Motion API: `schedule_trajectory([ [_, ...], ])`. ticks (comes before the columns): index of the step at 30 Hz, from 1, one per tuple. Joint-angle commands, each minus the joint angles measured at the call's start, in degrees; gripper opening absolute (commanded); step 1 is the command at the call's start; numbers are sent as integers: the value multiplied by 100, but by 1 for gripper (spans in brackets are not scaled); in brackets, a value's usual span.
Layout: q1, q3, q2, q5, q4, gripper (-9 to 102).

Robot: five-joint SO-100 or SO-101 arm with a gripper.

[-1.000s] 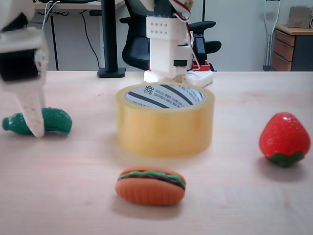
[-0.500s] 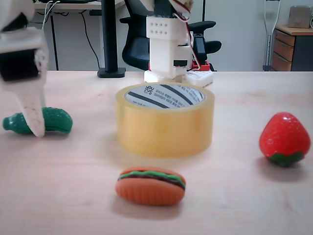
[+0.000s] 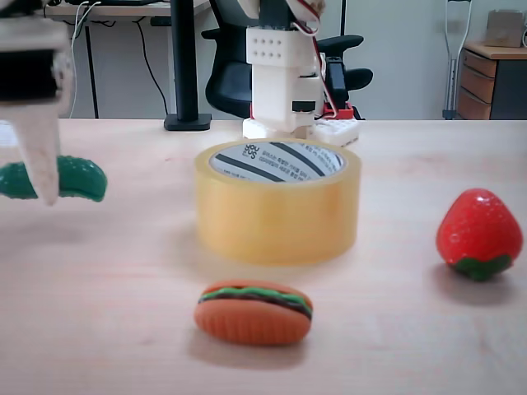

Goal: Grasp a cucumber and put it in the hole.

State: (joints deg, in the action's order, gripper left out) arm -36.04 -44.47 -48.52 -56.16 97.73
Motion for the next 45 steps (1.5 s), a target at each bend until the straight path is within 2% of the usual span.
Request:
schedule_trajectory([
  [1, -26, 105, -1020, -53, 475, 0],
  [16, 35, -79, -2417, -483, 483, 0],
  [24, 352, -844, -3683, -686, 483, 0],
  [35, 1195, -2145, -5599, -712, 466, 0],
  [45, 2505, -3322, -6759, -756, 439, 0],
])
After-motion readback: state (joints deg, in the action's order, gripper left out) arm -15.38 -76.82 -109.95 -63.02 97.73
